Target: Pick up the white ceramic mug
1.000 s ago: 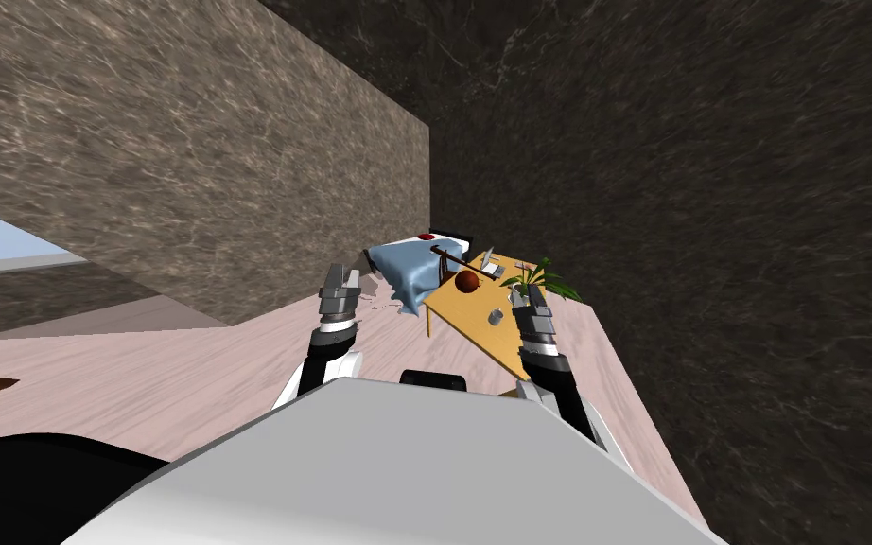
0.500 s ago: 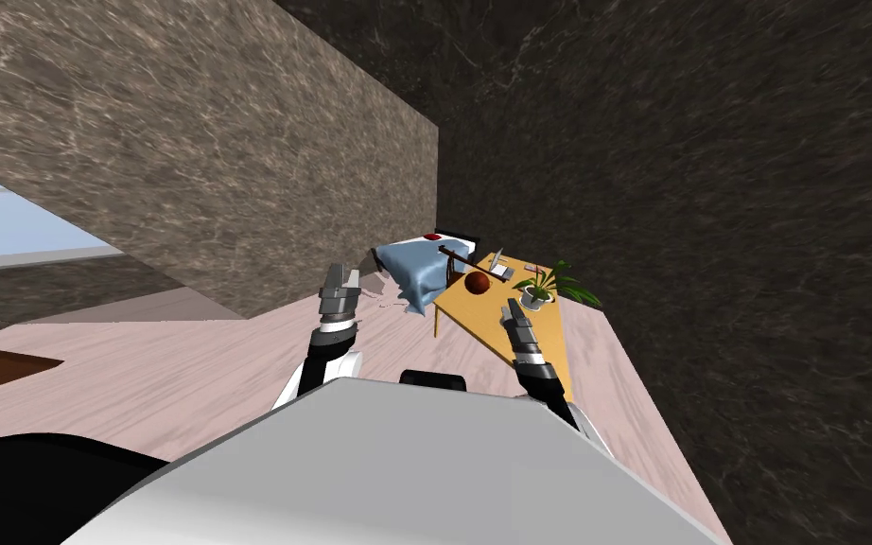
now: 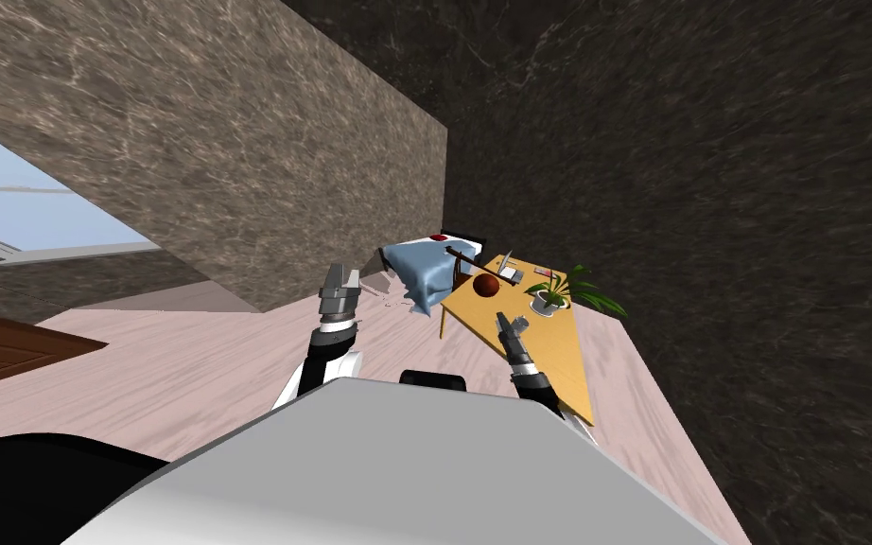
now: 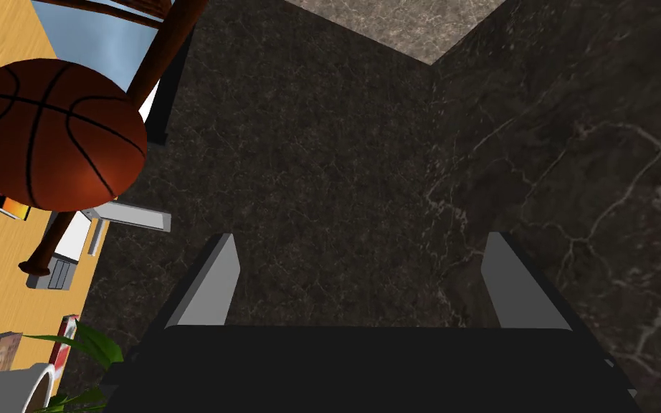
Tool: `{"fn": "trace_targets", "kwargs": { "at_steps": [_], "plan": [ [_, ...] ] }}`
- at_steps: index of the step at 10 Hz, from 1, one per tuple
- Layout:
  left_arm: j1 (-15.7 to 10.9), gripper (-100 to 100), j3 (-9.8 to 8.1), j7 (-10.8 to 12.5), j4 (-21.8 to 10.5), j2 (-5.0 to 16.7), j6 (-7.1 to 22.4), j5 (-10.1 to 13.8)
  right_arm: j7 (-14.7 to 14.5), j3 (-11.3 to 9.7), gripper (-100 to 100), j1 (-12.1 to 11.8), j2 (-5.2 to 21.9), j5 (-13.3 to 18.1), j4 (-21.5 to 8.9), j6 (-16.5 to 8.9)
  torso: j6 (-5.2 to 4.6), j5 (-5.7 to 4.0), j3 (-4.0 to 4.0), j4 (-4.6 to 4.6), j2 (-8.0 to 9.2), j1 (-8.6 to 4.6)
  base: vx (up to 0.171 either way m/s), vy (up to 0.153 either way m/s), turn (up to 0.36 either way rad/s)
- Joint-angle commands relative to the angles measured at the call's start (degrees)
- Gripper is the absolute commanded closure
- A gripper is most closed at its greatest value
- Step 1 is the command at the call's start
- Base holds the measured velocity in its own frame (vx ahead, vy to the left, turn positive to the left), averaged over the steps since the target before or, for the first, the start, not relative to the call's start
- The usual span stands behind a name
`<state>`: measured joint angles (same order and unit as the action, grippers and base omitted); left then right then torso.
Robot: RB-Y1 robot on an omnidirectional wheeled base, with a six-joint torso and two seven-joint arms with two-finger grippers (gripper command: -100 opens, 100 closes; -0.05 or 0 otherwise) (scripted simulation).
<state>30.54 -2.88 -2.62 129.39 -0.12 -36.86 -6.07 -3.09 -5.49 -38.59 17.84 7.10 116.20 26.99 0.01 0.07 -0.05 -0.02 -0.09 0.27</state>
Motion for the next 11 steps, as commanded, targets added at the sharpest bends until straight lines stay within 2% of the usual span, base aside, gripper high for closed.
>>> {"fn": "trace_targets", "kwargs": {
  "at_steps": [1, 2, 3, 4, 5, 6, 7, 8, 11],
  "plan": [
    [0.0, 0, 0.00, 0.0, 0.0, 0.0, 0.0, 0.0, -0.4, -0.5, -100, -0.6, 1.0, 0.1, -2.4, 0.7, 0.00, 0.00, 0.00, 0.00, 0.00, 0.00, 0.031, 0.066, 0.057],
    [0.0, 0, 0.00, 0.0, 0.0, 0.0, 0.0, 0.0, -1.1, -1.5, -100, -1.2, 3.2, 0.4, -4.6, 1.2, -0.02, -0.01, 0.00, 0.00, 0.02, -0.03, 0.029, 0.080, 0.128],
    [0.0, 0, 0.00, 0.0, 0.0, 0.0, 0.0, 0.0, -1.1, -1.5, -100, -1.2, 3.3, 0.4, -5.5, 1.2, 0.00, 0.00, 0.01, 0.00, 0.02, -0.01, 0.023, 0.058, 0.062],
    [0.0, 0, -0.01, 0.0, 0.0, 0.0, 0.0, 0.0, -1.7, -2.5, -100, -1.8, 5.5, 0.7, -7.9, 1.7, -0.02, -0.01, 0.02, 0.01, 0.04, -0.07, 0.024, 0.068, 0.146],
    [0.0, 0, 0.00, 0.0, 0.0, 0.0, 0.0, 0.0, -1.7, -2.5, -100, -1.8, 5.8, 0.7, -8.8, 1.7, -0.01, -0.01, 0.03, 0.01, 0.05, -0.05, 0.028, 0.051, 0.066],
    [0.0, 0, -0.01, 0.0, 0.0, 0.0, 0.0, 0.0, -2.4, -3.6, -100, -2.3, 7.9, 1.0, -10.5, 2.3, -0.03, -0.02, 0.02, 0.01, 0.05, -0.10, 0.043, 0.052, 0.147],
    [0.0, 0, 0.00, 0.0, 0.0, 0.0, 0.0, 0.0, -2.4, -3.6, -100, -2.3, 8.4, 1.0, -12.3, 2.3, 0.00, -0.02, 0.00, 0.00, -0.01, -0.12, 0.043, 0.035, 0.077],
    [0.0, 0, -0.01, 0.0, 0.0, 0.0, 0.0, 0.0, -3.0, -4.6, -100, -2.8, 10.4, 1.3, -14.0, 2.8, -0.03, -0.03, -0.01, 0.00, -0.01, -0.17, 0.046, 0.047, 0.171],
    [0.0, 0, 0.00, 0.0, 0.0, 0.0, 0.0, 0.0, -3.6, -5.8, -100, -3.2, 13.8, 1.6, -19.5, 3.4, 0.00, -0.02, -0.01, 0.00, -0.02, -0.14, 0.042, 0.041, 0.103]
  ]
}}
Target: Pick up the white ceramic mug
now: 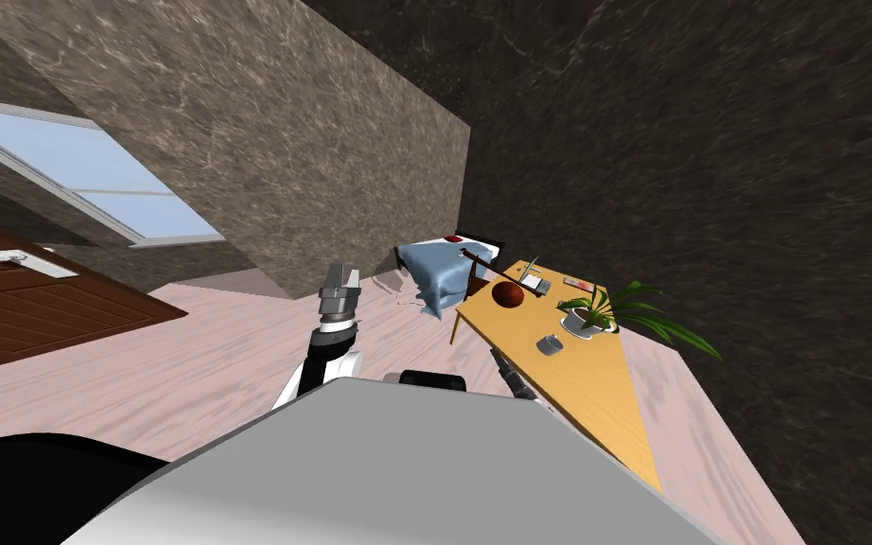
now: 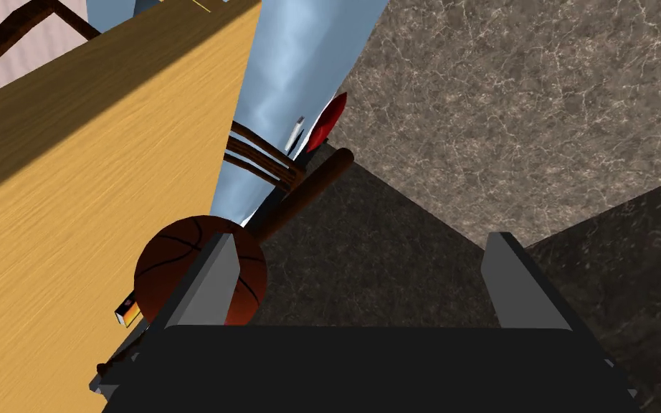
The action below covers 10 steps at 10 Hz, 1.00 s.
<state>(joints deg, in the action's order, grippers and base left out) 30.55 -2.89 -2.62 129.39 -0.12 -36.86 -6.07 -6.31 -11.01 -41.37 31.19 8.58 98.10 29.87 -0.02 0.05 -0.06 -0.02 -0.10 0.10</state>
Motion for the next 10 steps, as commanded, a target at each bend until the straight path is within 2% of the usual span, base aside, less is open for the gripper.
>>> {"fn": "trace_targets", "kwargs": {
  "at_steps": [1, 3, 4, 6, 7, 9, 10],
  "plan": [
    [0.0, 0, 0.00, 0.0, 0.0, 0.0, 0.0, 0.0, -0.9, -1.4, -100, -0.7, 2.9, 0.5, -2.9, 1.0, 0.00, 0.00, 0.00, 0.00, 0.00, 0.00, 0.051, 0.036, 0.200],
    [0.0, 0, 0.00, 0.0, 0.0, 0.0, 0.0, 0.0, -0.9, -1.4, -100, -0.7, 3.2, 0.5, -5.1, 1.0, -0.01, -0.01, 0.00, 0.00, 0.00, -0.04, 0.033, 0.014, 0.023],
    [0.0, 0, 0.00, 0.0, 0.0, 0.0, 0.0, 0.0, -1.4, -2.5, -100, -1.0, 6.1, 0.8, -6.8, 1.6, -0.01, -0.02, 0.04, 0.02, 0.07, -0.08, 0.034, 0.023, 0.178],
    [0.0, 0, 0.00, 0.0, 0.0, 0.0, 0.0, 0.0, -1.4, -2.5, -100, -1.0, 6.1, 0.8, -8.8, 1.6, -0.01, -0.02, 0.01, 0.01, 0.02, -0.07, 0.029, 0.010, 0.046],
    [0.0, 0, 0.00, 0.0, 0.0, 0.0, 0.0, 0.0, -1.9, -3.7, -100, -1.3, 8.6, 1.2, -10.8, 2.2, -0.01, -0.02, 0.05, 0.02, 0.08, -0.09, 0.029, 0.021, 0.185],
    [0.0, 0, 0.00, 0.0, 0.0, 0.0, 0.0, 0.0, -1.9, -3.7, -100, -1.3, 8.9, 1.2, -12.6, 2.2, 0.00, -0.02, 0.02, 0.01, 0.04, -0.08, 0.029, 0.007, 0.045],
    [0.0, 0, -0.01, 0.0, 0.0, 0.0, 0.0, 0.0, -2.3, -4.9, -100, -1.5, 11.1, 1.5, -14.8, 2.8, -0.02, -0.02, 0.05, 0.02, 0.08, -0.10, 0.028, 0.014, 0.170]
  ]
}}
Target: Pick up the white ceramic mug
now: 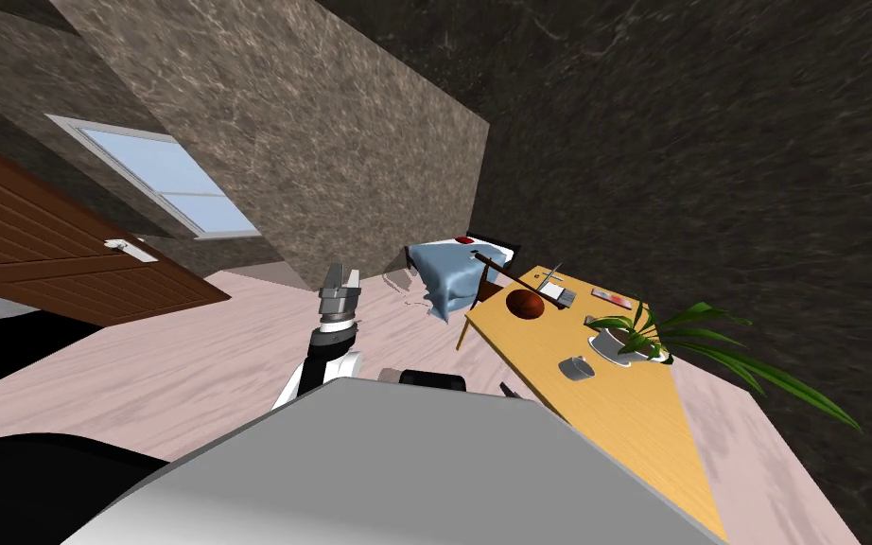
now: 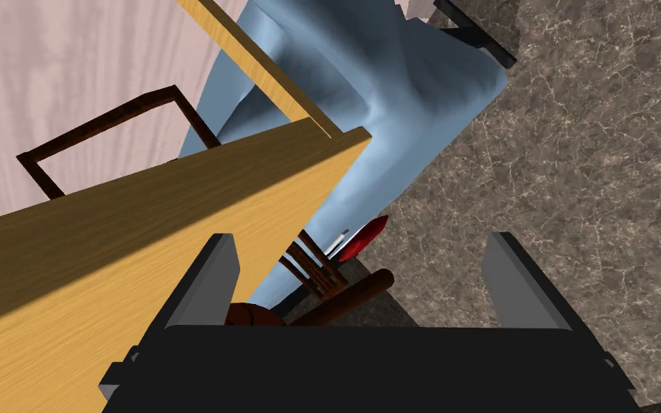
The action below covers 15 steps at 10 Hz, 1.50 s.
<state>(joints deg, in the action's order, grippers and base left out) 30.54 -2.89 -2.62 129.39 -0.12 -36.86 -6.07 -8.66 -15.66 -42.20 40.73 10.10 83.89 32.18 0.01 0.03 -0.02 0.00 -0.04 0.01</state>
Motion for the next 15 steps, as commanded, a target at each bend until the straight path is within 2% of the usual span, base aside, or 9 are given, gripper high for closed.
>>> {"fn": "trace_targets", "kwargs": {
  "at_steps": [1, 2, 6, 8, 9, 10, 11, 12, 15],
  "plan": [
    [0.0, 0, 0.00, 0.0, 0.0, 0.0, 0.0, 0.0, 0.0, -0.2, -100, -0.7, 2.1, 0.0, -2.1, 0.5, 0.00, 0.00, 0.00, 0.00, 0.00, 0.00, 0.035, 0.007, 0.118],
    [0.0, 0, 0.00, 0.0, 0.0, 0.0, 0.0, 0.0, -0.4, -1.4, -100, -0.9, 4.3, 0.3, -5.0, 1.1, -0.04, 0.00, -0.01, -0.01, -0.01, -0.02, 0.050, 0.007, 0.211],
    [0.0, 0, -0.01, 0.0, 0.0, 0.0, 0.0, 0.0, -1.0, -3.8, -100, -1.1, 9.9, 1.0, -11.0, 2.2, -0.04, -0.01, -0.02, -0.01, -0.04, -0.01, 0.042, 0.005, 0.138],
    [0.0, 0, -0.01, 0.0, 0.0, 0.0, 0.0, 0.0, -1.0, -3.8, -100, -1.1, 10.1, 1.0, -13.2, 2.2, -0.06, -0.01, -0.03, -0.01, -0.04, -0.03, 0.028, -0.003, 0.021],
    [0.0, 0, -0.01, 0.0, 0.0, 0.0, 0.0, 0.0, -1.3, -4.9, -100, -1.2, 12.6, 1.3, -15.9, 2.8, -0.06, -0.01, 0.01, 0.00, 0.03, -0.02, 0.021, 0.004, 0.164],
    [0.0, 0, 0.00, 0.0, 0.0, 0.0, 0.0, 0.0, -1.3, -4.9, -100, -1.2, 12.6, 1.3, -16.7, 2.8, -0.01, 0.00, 0.01, 0.01, 0.02, -0.01, 0.025, -0.004, 0.108],
    [0.0, 0, -0.01, 0.0, 0.0, 0.0, 0.0, 0.0, -1.5, -6.1, -100, -1.2, 15.0, 1.7, -18.5, 3.3, -0.05, -0.01, 0.01, 0.00, 0.02, -0.02, 0.031, -0.005, 0.177],
    [0.0, 0, 0.00, 0.0, 0.0, 0.0, 0.0, 0.0, -1.5, -6.1, -100, -1.2, 15.0, 1.7, -20.0, 3.3, -0.01, 0.00, -0.01, 0.00, -0.01, -0.04, 0.031, -0.011, 0.088],
    [0.0, 0, -0.01, 0.0, 0.0, 0.0, 0.0, 0.0, -1.7, -8.3, -100, -1.1, 19.4, 2.3, -25.9, 4.4, -0.05, -0.02, -0.01, 0.00, -0.01, -0.05, 0.031, -0.013, 0.131]
  ]
}}
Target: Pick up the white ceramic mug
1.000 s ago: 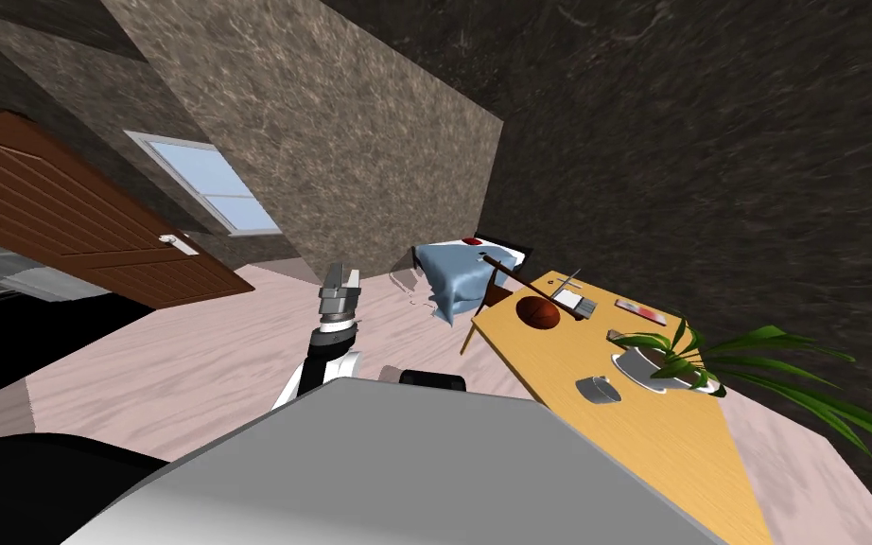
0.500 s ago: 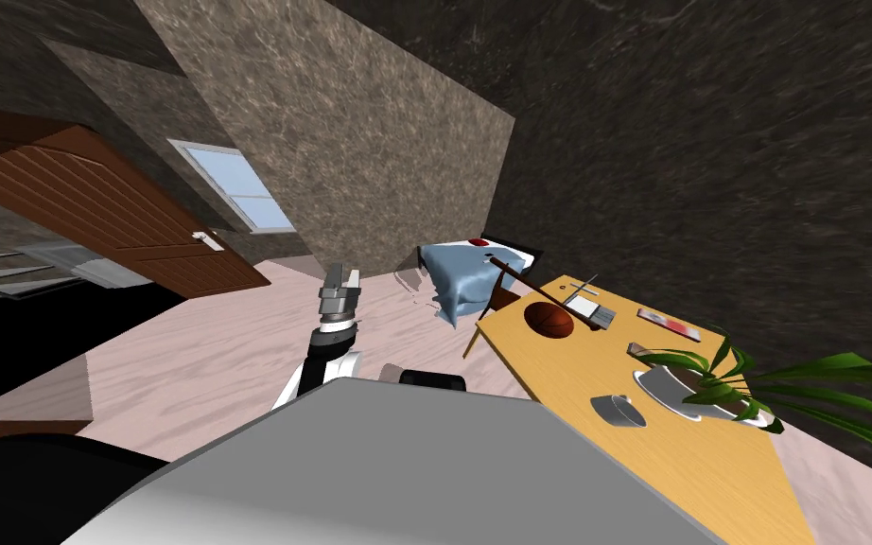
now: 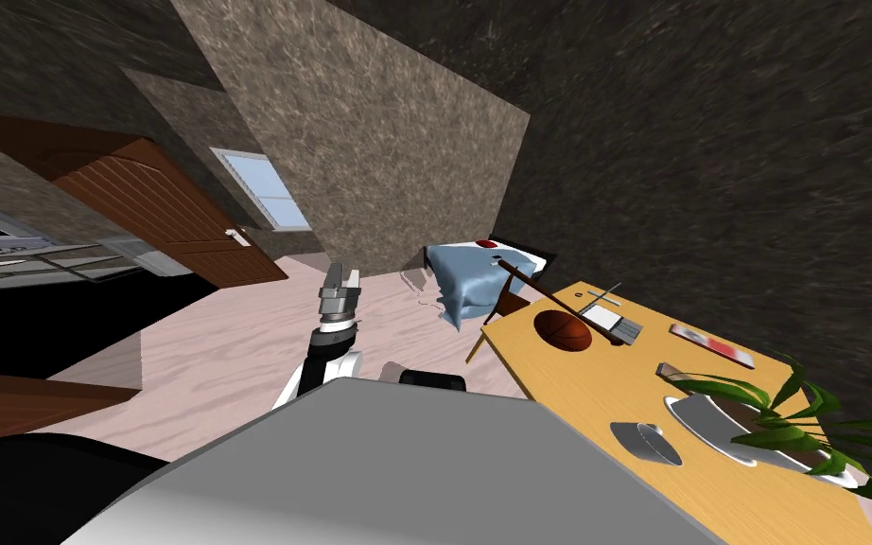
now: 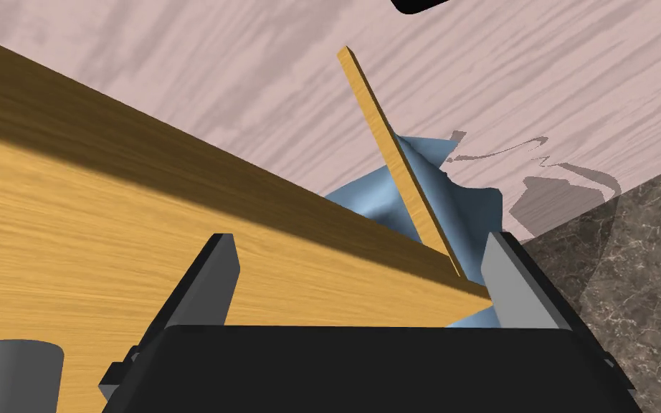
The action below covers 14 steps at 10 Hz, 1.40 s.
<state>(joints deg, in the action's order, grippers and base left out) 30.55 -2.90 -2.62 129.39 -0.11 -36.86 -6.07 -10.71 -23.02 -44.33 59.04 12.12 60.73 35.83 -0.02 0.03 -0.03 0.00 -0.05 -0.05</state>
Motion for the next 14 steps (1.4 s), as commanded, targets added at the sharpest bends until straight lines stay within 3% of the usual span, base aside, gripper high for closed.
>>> {"fn": "trace_targets", "kwargs": {
  "at_steps": [1, 3, 6, 11, 14],
  "plan": [
    [0.0, 0, 0.00, 0.0, 0.0, 0.0, 0.0, 0.0, 0.3, -0.9, -100, 1.0, 1.1, 0.3, -2.9, 0.7, 0.00, 0.00, 0.00, 0.00, 0.00, 0.00, 0.022, -0.018, 0.086],
    [0.0, 0, 0.00, 0.0, 0.0, 0.0, 0.0, 0.0, 0.2, -3.0, -100, 1.3, 4.4, 0.9, -8.5, 1.7, 0.01, -0.01, 0.00, 0.00, 0.00, -0.02, 0.032, -0.025, 0.189],
    [0.0, 0, 0.00, 0.0, 0.0, 0.0, 0.0, 0.0, 0.2, -3.9, -100, 1.5, 6.5, 1.1, -10.9, 2.2, 0.01, -0.02, -0.01, 0.00, -0.02, -0.05, 0.024, -0.030, 0.103],
    [0.0, 0, -0.01, 0.0, 0.0, 0.0, 0.0, 0.0, 0.6, -8.4, -100, 3.8, 11.6, 2.3, -19.5, 4.0, 0.00, -0.09, -0.03, -0.01, -0.06, -0.32, 0.032, -0.093, 0.189],
    [0.0, 0, -0.02, 0.0, 0.0, 0.0, 0.0, 0.0, 0.7, -9.0, -100, 4.4, 11.3, 2.5, -19.8, 4.1, -0.02, -0.20, -0.09, -0.03, -0.17, -0.66, 0.047, -0.161, 0.092]
  ]
}}
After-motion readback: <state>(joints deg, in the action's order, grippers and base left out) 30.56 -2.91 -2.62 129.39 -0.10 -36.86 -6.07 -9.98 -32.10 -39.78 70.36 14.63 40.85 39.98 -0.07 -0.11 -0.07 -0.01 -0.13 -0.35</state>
